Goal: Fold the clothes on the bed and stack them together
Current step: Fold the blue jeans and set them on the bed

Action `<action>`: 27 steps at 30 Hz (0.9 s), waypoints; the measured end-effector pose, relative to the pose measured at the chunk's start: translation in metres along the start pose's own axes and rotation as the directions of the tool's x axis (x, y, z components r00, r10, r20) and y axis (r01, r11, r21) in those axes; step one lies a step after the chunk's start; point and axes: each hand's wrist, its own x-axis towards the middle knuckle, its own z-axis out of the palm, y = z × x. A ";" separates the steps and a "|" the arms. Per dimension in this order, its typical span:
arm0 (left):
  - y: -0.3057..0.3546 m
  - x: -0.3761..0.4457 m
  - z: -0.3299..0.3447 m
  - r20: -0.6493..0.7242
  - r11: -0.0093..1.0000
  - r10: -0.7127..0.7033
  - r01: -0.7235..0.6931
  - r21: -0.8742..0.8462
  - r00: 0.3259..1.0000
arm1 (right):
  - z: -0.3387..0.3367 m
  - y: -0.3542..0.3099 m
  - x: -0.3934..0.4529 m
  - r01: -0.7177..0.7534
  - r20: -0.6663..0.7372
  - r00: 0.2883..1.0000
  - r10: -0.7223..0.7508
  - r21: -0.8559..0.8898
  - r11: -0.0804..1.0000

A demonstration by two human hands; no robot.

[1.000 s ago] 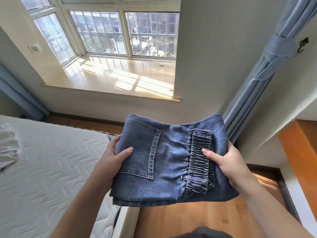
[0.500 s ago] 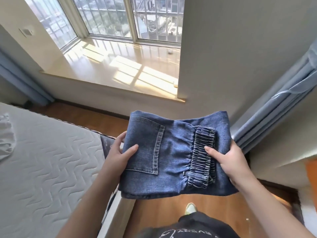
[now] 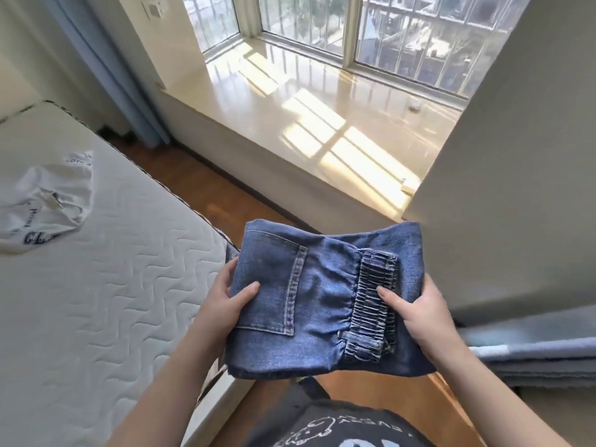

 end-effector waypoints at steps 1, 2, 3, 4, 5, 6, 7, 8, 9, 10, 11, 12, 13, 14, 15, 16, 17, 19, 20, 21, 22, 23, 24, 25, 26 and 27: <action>0.002 0.011 -0.004 -0.015 1.000 -0.013 0.013 -0.019 1.000 | 0.008 -0.007 0.015 0.012 0.021 1.000 -0.012 -0.009 1.000; 0.005 0.021 -0.008 -0.015 0.999 -0.028 0.027 -0.034 0.999 | 0.016 -0.014 0.029 0.023 0.035 0.999 -0.022 -0.025 0.999; 0.008 0.031 -0.010 -0.004 0.998 -0.040 0.040 -0.042 0.999 | 0.021 -0.021 0.044 0.035 0.046 0.998 -0.033 -0.044 0.998; 0.011 0.041 -0.012 0.004 0.998 -0.046 0.046 -0.048 0.999 | 0.026 -0.028 0.058 0.044 0.058 0.997 -0.041 -0.065 0.997; 0.014 0.050 -0.015 -0.001 0.997 -0.046 0.046 -0.057 0.999 | 0.031 -0.034 0.071 0.049 0.070 0.997 -0.044 -0.080 0.996; 0.018 0.061 -0.017 -0.011 0.997 -0.043 0.042 -0.067 0.999 | 0.036 -0.038 0.084 0.049 0.074 0.996 -0.043 -0.086 0.995; 0.021 0.073 -0.019 -0.021 0.997 -0.040 0.038 -0.074 0.999 | 0.040 -0.042 0.097 0.047 0.073 0.997 -0.040 -0.087 0.995; 0.025 0.084 -0.021 -0.028 0.996 -0.038 0.036 -0.076 0.999 | 0.044 -0.045 0.109 0.045 0.074 0.997 -0.038 -0.086 0.995; 0.029 0.095 -0.023 -0.033 0.997 -0.035 0.032 -0.076 0.999 | 0.048 -0.047 0.120 0.043 0.077 0.996 -0.037 -0.084 0.996; 0.033 0.106 -0.023 -0.036 0.997 -0.031 0.028 -0.074 0.999 | 0.051 -0.050 0.130 0.041 0.079 0.996 -0.035 -0.081 0.996; 0.036 0.116 -0.023 -0.038 0.997 -0.029 0.026 -0.072 0.999 | 0.054 -0.051 0.140 0.037 0.079 0.996 -0.031 -0.079 0.996; 0.040 0.126 -0.022 -0.043 0.997 -0.030 0.027 -0.069 0.999 | 0.056 -0.053 0.150 0.032 0.082 0.996 -0.025 -0.078 0.996; 0.043 0.136 -0.020 -0.052 0.997 -0.034 0.031 -0.066 0.998 | 0.057 -0.054 0.162 0.027 0.086 0.996 -0.020 -0.076 0.997; 0.046 0.146 -0.019 -0.062 0.997 -0.039 0.035 -0.067 0.997 | 0.058 -0.056 0.175 0.024 0.093 0.996 -0.017 -0.078 0.997; 0.049 0.157 -0.016 -0.074 0.997 -0.046 0.040 -0.072 0.996 | 0.059 -0.058 0.189 0.024 0.101 0.995 -0.015 -0.081 0.996; 0.051 0.168 -0.014 -0.085 0.996 -0.054 0.048 -0.080 0.995 | 0.059 -0.059 0.204 0.025 0.114 0.993 -0.015 -0.087 0.996; 0.054 0.179 -0.011 -0.097 0.995 -0.063 0.054 -0.086 0.993 | 0.060 -0.061 0.220 0.030 0.133 0.991 -0.017 -0.097 0.995; 0.060 0.201 -0.004 -0.128 0.993 -0.071 0.059 -0.100 0.989 | 0.064 -0.066 0.252 0.050 0.184 0.983 -0.028 -0.115 0.992; 0.064 0.212 0.000 -0.149 0.992 -0.073 0.057 -0.113 0.986 | 0.066 -0.070 0.269 0.060 0.212 0.977 -0.035 -0.112 0.992; 0.069 0.223 0.005 -0.170 0.990 -0.074 0.053 -0.128 0.983 | 0.067 -0.074 0.284 0.070 0.236 0.971 -0.042 -0.108 0.992; 0.073 0.233 0.009 -0.189 0.988 -0.077 0.050 -0.144 0.979 | 0.069 -0.079 0.299 0.078 0.256 0.965 -0.047 -0.109 0.991; 0.078 0.242 0.012 -0.207 0.986 -0.083 0.050 -0.157 0.975 | 0.071 -0.084 0.313 0.085 0.272 0.961 -0.051 -0.112 0.990; 0.081 0.250 0.014 -0.226 0.984 -0.090 0.052 -0.168 0.970 | 0.072 -0.089 0.327 0.091 0.284 0.957 -0.055 -0.115 0.989; 0.085 0.258 0.015 -0.248 0.983 -0.096 0.052 -0.179 0.964 | 0.075 -0.093 0.340 0.099 0.297 0.953 -0.059 -0.122 0.988; 0.088 0.266 0.015 -0.271 0.981 -0.100 0.049 -0.186 0.957 | 0.078 -0.097 0.353 0.103 0.311 0.949 -0.058 -0.132 0.986; 0.091 0.273 0.015 -0.290 0.981 -0.100 0.045 -0.189 0.952 | 0.083 -0.101 0.366 0.102 0.330 0.942 -0.052 -0.134 0.986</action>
